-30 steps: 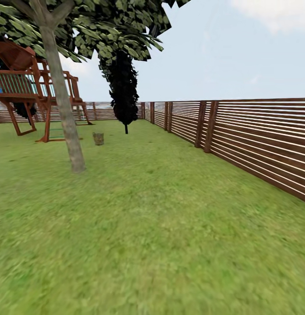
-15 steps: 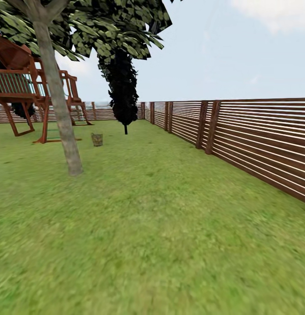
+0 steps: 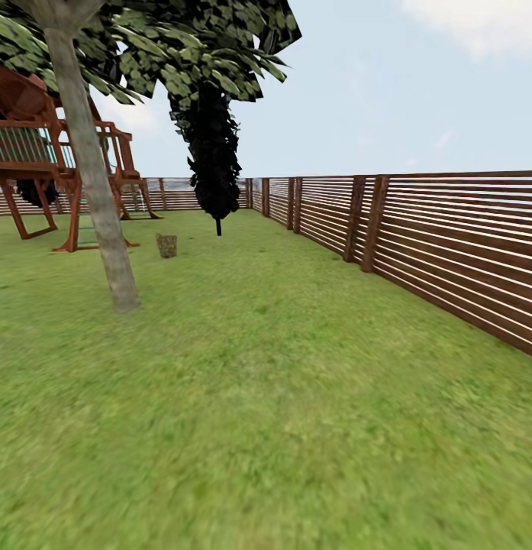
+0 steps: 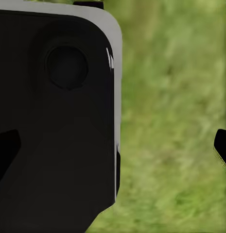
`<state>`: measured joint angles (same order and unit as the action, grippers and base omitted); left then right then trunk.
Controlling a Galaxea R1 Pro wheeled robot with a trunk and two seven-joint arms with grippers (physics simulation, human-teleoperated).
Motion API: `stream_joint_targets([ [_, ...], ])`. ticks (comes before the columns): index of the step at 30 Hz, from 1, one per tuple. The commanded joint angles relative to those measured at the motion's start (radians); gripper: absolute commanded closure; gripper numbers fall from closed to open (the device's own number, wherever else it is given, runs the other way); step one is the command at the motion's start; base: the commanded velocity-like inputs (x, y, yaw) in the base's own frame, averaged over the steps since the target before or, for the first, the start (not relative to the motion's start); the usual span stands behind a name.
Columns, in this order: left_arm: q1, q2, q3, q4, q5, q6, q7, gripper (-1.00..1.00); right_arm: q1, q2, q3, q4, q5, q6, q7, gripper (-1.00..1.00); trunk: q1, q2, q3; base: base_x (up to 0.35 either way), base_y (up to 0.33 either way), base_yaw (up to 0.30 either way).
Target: Take the three Easter eggs out of the wicker basket on the lawn in the garden, then place them on the lawn next to a single tree (choose any tree) so that all three eggs are next to the same tree and none are left in the basket.
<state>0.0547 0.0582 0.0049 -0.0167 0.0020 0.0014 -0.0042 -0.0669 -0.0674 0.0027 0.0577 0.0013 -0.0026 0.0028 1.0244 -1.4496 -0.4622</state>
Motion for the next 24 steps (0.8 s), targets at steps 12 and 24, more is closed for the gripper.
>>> stream_joint_targets([
  [12,0.001,0.0,0.0,-0.002,0.0,0.0,0.0,-1.0,-0.001,0.0,0.0,0.002,0.001,0.0,0.0,-1.0,0.001,0.0,-0.001,0.337,0.0,0.0],
  [24,0.001,0.0,0.001,-0.002,0.0,0.0,0.0,-1.0,-0.001,0.0,0.0,0.002,0.001,0.001,-0.001,-1.0,0.001,0.0,-0.001,0.337,0.0,0.0],
])
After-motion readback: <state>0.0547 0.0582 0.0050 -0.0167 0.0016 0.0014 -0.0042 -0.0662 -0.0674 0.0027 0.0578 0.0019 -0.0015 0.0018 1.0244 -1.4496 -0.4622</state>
